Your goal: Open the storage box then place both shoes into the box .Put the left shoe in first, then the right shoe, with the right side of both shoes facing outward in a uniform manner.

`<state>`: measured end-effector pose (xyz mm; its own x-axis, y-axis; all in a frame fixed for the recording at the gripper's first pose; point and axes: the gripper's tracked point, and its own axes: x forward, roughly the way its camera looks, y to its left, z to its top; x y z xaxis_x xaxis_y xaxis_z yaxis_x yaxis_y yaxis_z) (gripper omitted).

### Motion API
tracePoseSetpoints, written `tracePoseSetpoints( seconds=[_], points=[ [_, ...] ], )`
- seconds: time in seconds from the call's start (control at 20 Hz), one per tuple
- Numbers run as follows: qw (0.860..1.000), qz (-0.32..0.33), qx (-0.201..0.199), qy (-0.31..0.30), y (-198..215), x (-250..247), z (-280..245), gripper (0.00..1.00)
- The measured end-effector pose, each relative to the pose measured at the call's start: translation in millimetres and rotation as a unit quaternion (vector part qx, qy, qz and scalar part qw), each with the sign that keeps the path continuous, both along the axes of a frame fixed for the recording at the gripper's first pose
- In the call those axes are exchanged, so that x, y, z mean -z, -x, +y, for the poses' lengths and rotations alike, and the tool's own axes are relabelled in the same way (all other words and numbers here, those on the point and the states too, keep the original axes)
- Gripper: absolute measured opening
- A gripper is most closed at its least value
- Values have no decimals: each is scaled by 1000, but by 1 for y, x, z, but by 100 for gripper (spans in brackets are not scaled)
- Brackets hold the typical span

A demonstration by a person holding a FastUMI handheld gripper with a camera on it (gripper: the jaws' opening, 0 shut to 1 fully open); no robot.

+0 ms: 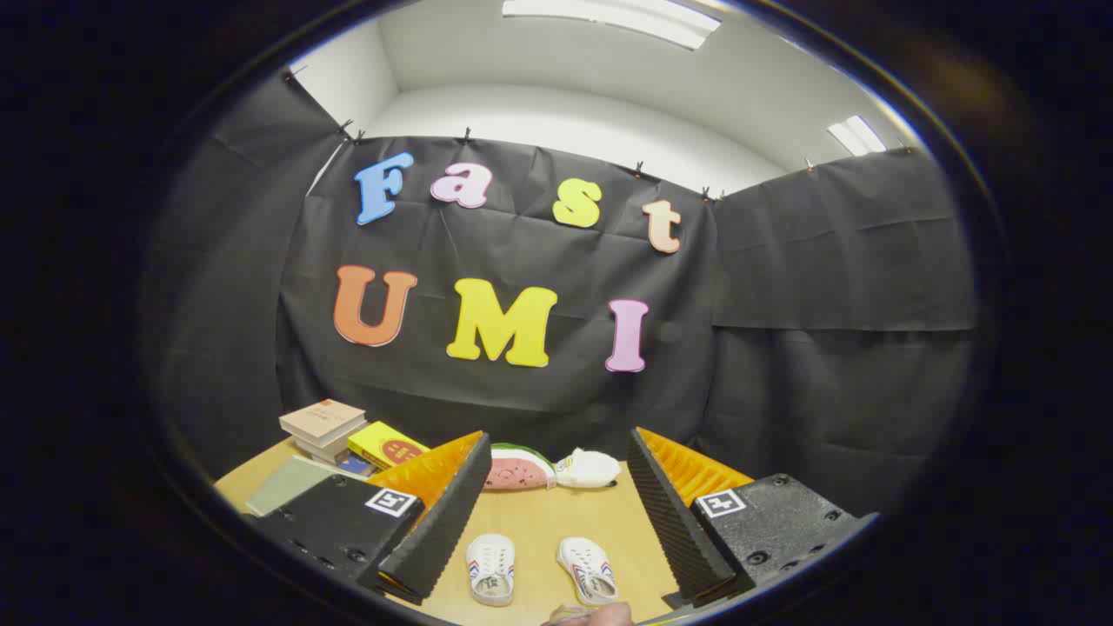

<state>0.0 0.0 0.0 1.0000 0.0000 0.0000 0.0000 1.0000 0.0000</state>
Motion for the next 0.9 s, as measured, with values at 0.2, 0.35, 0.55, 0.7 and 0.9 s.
tracePoseSetpoints(
  seconds=[0.2, 0.35, 0.55, 0.7, 0.9],
  points=[
    [1000, -2, -7, 2, 1, -2, 5, 100],
    [1000, -7, -8, -11, -1, -5, 3, 100],
    [1000, -3, -15, -23, -2, -3, 4, 100],
    [1000, -2, -18, -23, -5, -4, 0, 100],
    [1000, -3, -24, -8, -11, -3, -3, 100]
  ],
)
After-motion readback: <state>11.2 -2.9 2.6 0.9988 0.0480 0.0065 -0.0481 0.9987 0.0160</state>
